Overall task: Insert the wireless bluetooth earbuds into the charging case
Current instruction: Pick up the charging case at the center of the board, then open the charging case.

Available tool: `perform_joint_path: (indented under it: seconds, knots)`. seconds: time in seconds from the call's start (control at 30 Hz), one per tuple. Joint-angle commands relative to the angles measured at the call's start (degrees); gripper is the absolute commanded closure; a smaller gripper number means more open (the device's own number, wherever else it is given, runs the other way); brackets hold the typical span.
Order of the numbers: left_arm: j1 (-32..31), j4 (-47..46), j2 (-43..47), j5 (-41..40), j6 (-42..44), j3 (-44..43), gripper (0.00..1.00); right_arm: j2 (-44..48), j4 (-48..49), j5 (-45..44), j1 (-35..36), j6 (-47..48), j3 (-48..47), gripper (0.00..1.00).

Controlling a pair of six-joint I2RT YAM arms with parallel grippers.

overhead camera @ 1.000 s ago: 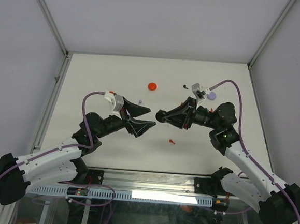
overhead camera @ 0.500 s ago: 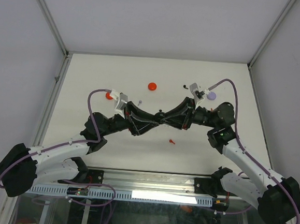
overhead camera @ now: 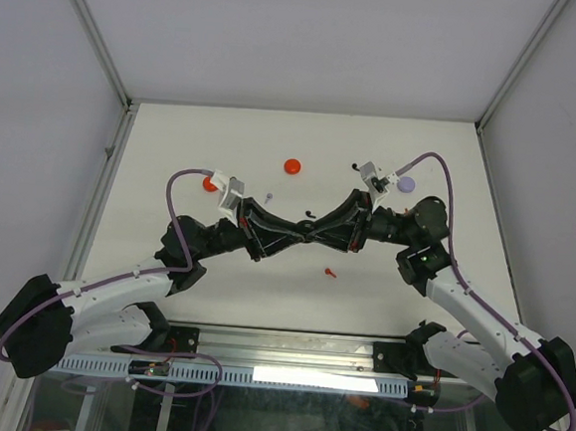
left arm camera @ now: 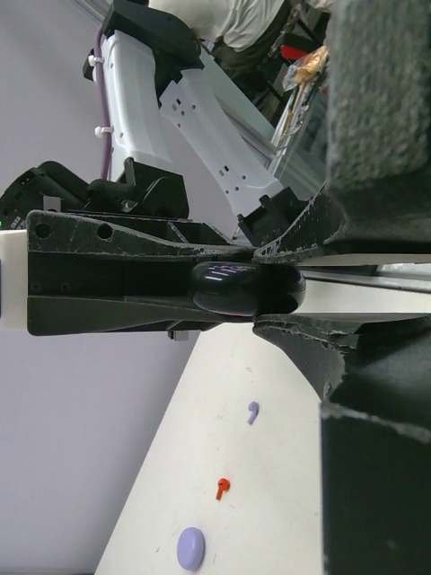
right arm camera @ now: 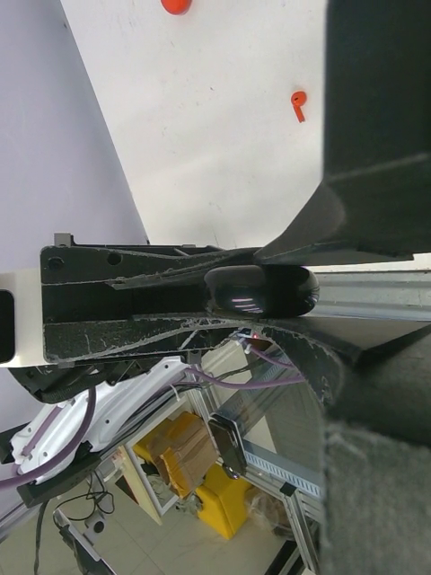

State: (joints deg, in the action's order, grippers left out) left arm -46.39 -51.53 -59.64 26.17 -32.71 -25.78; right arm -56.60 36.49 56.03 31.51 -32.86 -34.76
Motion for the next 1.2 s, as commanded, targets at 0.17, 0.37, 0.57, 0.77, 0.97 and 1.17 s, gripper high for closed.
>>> perform_joint_path:
  seconds: [0.17,0.37,0.57,0.77,0.97,1.17]
  knots:
    - [0.2,2.9,2.0,-0.4,2.2,-2.3,1.00,3.0,-12.6,-0.2,0.9,4.6,-4.4,0.91]
    - [0.2,11.1,6.6,-1.5,5.9,-2.3,1.00,4.8,-20.7,-0.1,0.9,16.7,-7.8,0.61]
    - [0.2,16.2,7.4,0.5,7.5,-3.8,1.00,2.9,-20.6,2.3,1.1,16.8,-8.9,0.60]
    - [0.1,16.4,6.5,2.5,7.3,-4.5,1.00,1.3,-19.6,3.8,1.6,16.9,-10.0,0.62]
    - [0.1,16.7,5.3,3.6,7.3,-5.2,1.00,0.5,-19.1,5.1,2.5,17.1,-10.0,0.76]
    - [0.2,16.7,5.0,3.8,6.8,-5.0,0.80,0.5,-19.1,6.2,2.7,17.3,-10.2,1.00]
